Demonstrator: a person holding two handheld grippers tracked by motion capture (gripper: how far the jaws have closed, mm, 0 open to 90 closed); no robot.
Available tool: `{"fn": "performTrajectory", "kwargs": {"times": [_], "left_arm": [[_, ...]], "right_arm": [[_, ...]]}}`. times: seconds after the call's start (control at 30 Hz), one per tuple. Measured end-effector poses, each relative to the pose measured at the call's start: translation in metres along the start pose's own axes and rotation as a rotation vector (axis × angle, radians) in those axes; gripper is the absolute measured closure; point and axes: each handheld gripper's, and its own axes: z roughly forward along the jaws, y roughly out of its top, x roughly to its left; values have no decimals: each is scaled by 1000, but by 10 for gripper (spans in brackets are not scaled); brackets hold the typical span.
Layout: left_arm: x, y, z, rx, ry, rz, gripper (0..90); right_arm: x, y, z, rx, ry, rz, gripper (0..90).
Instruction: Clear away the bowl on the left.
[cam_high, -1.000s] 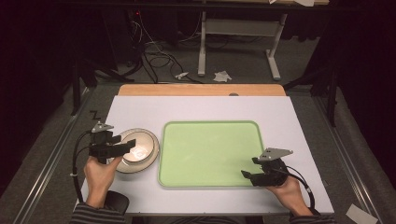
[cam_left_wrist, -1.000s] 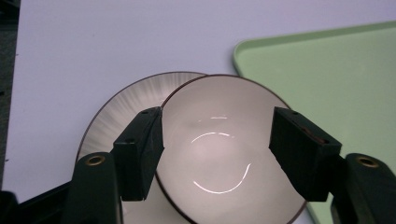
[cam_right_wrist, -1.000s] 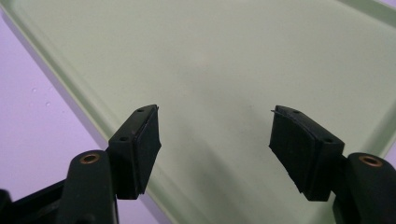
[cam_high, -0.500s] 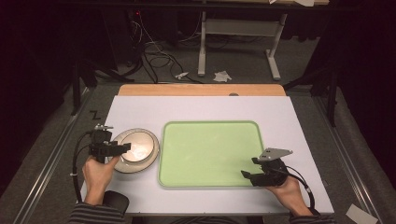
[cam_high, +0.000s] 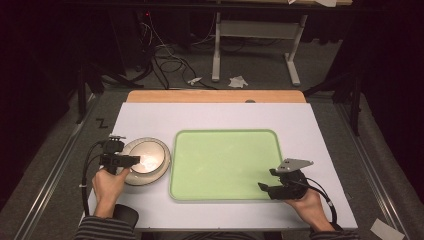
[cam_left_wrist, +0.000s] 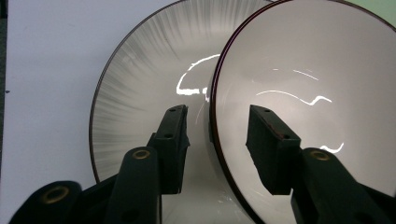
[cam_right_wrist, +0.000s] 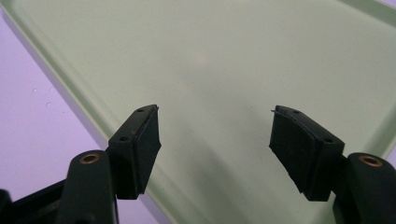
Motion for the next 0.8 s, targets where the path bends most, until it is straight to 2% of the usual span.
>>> {"fn": "performTrajectory", "kwargs": {"times": [0.27, 0.4, 0.5, 0.63, 0.8], "left_arm": [[1, 0, 6, 35, 4, 4, 682], [3, 2, 8, 57, -13, -7, 730], [4, 2, 9, 57, -21, -10, 759], [7, 1, 9, 49, -47, -47, 775], [7, 2, 8, 45, -60, -61, 801]], "right_arm": [[0, 0, 0, 1, 0, -4, 347], [0, 0, 0, -2, 1, 3, 347], [0, 0, 0, -2, 0, 2, 347], [0, 0, 1, -3, 1, -1, 347], [0, 0, 0, -5, 2, 3, 347]]}}
